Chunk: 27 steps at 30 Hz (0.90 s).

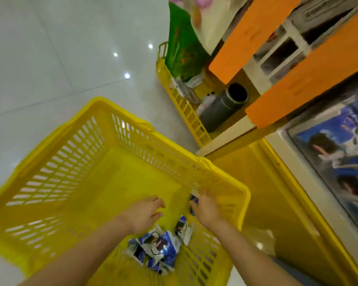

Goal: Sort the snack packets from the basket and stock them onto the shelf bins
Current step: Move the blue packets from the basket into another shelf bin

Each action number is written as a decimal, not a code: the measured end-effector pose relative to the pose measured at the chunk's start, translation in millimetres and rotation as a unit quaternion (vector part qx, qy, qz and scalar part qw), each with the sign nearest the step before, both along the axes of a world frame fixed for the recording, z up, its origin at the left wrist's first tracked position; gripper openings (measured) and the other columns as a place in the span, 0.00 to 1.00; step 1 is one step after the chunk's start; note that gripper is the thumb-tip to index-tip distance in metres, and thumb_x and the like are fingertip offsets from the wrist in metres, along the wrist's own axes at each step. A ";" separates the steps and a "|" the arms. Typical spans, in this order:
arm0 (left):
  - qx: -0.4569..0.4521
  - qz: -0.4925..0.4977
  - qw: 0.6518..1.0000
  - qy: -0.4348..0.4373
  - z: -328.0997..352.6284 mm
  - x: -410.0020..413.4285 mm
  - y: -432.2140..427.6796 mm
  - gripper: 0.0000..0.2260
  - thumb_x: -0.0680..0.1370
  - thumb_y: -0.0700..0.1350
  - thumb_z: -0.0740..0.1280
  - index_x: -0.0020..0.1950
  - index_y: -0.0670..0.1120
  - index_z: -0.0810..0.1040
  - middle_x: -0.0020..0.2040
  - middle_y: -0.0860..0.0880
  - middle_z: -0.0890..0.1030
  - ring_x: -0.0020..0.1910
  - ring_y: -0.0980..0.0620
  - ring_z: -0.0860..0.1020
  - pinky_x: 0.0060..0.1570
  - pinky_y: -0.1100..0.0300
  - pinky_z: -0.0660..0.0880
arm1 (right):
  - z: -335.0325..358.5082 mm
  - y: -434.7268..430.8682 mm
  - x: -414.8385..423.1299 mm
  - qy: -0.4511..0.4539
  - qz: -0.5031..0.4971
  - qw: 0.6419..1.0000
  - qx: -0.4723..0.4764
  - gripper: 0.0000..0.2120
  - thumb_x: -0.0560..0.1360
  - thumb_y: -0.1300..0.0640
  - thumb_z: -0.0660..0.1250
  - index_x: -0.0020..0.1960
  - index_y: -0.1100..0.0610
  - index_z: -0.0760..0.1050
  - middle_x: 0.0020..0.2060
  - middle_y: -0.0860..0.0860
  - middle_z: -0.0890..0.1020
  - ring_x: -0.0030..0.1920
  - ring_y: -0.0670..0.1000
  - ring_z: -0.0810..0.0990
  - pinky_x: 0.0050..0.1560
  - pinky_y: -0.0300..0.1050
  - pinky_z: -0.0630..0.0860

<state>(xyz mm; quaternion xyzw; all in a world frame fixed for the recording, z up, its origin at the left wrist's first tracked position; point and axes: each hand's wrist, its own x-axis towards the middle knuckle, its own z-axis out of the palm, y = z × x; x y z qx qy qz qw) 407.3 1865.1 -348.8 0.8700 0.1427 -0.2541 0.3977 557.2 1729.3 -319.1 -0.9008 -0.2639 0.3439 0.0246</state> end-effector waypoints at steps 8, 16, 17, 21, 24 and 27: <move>-0.140 0.012 0.978 0.154 -56.6 -15.5 -43.1 0.19 0.78 0.52 0.64 0.65 0.45 0.70 0.60 0.43 0.74 0.57 0.46 0.74 0.51 0.58 0.70 | -54.9 6.8 -2.1 0.004 -0.055 0.991 -0.119 0.22 0.80 0.57 0.59 0.69 0.64 0.59 0.64 0.61 0.72 0.61 0.59 0.74 0.54 0.48 0.71; -0.173 0.010 0.974 0.148 -73.1 -20.3 -59.1 0.14 0.73 0.51 0.71 0.52 0.46 0.70 0.47 0.44 0.72 0.44 0.47 0.72 0.44 0.56 0.68 | -62.3 8.8 -0.8 0.070 -0.105 0.990 -0.058 0.25 0.76 0.60 0.66 0.69 0.62 0.62 0.64 0.60 0.73 0.63 0.59 0.73 0.59 0.49 0.70; -0.178 0.016 0.972 0.153 -71.9 -19.6 -57.9 0.13 0.74 0.50 0.70 0.48 0.47 0.67 0.41 0.46 0.69 0.41 0.48 0.68 0.41 0.57 0.66 | -59.5 10.2 -0.6 0.085 -0.108 0.990 -0.044 0.26 0.75 0.60 0.67 0.70 0.62 0.62 0.65 0.60 0.72 0.64 0.58 0.73 0.59 0.47 0.70; -0.227 0.150 0.949 0.162 -63.7 -16.8 -39.7 0.12 0.77 0.46 0.66 0.42 0.49 0.62 0.35 0.50 0.63 0.34 0.53 0.63 0.32 0.64 0.61 | -37.4 22.8 -4.5 0.160 -0.133 0.978 0.032 0.25 0.75 0.62 0.68 0.69 0.63 0.64 0.62 0.59 0.74 0.61 0.57 0.74 0.54 0.42 0.70; -0.292 0.343 0.882 0.139 -47.1 -12.4 -21.7 0.08 0.78 0.44 0.65 0.49 0.47 0.65 0.41 0.50 0.70 0.35 0.56 0.72 0.26 0.68 0.70 | -12.6 30.2 -9.6 0.216 -0.151 0.960 0.097 0.19 0.75 0.62 0.67 0.65 0.62 0.68 0.57 0.60 0.77 0.55 0.59 0.78 0.54 0.50 0.76; -0.324 0.513 0.786 0.117 -25.3 -5.0 -13.5 0.13 0.78 0.43 0.65 0.59 0.43 0.66 0.51 0.45 0.72 0.43 0.53 0.76 0.30 0.62 0.77 | 13.1 32.5 -11.0 0.242 -0.190 0.936 0.169 0.15 0.74 0.64 0.68 0.60 0.61 0.71 0.54 0.61 0.80 0.52 0.56 0.80 0.51 0.46 0.76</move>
